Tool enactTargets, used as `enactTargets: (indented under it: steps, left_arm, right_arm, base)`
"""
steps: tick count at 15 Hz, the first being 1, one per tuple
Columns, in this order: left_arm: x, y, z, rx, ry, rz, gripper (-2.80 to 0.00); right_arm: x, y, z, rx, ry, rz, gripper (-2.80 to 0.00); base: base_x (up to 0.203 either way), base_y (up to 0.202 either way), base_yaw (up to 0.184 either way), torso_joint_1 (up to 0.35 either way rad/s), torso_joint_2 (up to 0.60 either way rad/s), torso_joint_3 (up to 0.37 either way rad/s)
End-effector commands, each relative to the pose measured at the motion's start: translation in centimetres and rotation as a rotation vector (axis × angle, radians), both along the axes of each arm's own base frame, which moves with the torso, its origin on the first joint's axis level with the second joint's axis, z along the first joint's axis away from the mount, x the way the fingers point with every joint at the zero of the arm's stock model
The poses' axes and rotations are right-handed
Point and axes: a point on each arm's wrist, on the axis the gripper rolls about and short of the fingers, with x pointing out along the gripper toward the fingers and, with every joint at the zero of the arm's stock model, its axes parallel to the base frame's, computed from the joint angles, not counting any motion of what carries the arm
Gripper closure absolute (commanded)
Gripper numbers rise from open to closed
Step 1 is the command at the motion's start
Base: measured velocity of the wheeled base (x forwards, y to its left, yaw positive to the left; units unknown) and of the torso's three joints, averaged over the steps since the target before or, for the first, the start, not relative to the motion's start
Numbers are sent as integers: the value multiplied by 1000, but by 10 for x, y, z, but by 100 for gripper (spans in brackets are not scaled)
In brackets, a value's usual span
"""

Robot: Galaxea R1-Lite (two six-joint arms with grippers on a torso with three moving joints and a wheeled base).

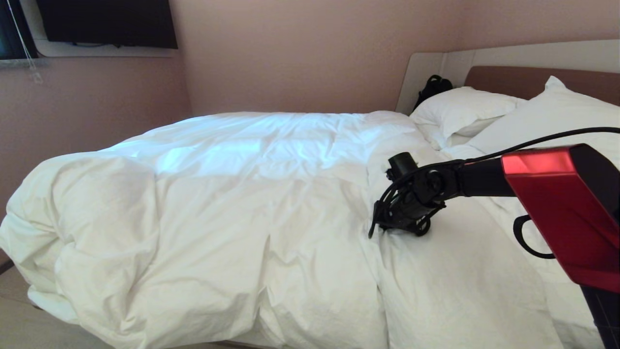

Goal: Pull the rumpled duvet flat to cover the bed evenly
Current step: Flatten the corners of the folded blanket

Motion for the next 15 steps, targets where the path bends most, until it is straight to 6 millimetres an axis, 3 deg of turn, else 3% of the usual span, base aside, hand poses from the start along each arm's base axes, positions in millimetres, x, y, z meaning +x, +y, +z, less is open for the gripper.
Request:
enactTargets:
  steps: [1, 3, 6, 10, 15]
  left_arm:
    - [0, 0, 0, 0, 2, 2, 0]
    - [0, 0, 0, 0, 2, 0, 0]
    - [0, 0, 0, 0, 2, 0, 0]
    - [0, 0, 0, 0, 2, 0, 0]
    - [0, 0, 0, 0, 1, 1, 0]
  right_arm:
    - [-28, -4, -6, -119, 186, -11, 0]
    - [-46, 1, -10, -141, 234, 16, 0]
    - [-84, 11, 14, -116, 236, 94, 0]
    - [-136, 14, 64, -72, 155, 185, 0]
    - [-229, -15, 140, 20, -30, 287, 0]
  base:
    - [0, 0, 0, 0, 0, 0]
    - [0, 0, 0, 0, 0, 0]
    - [0, 0, 0, 0, 0, 0]
    - [0, 0, 0, 0, 0, 0]
    - [0, 0, 0, 0, 0, 0]
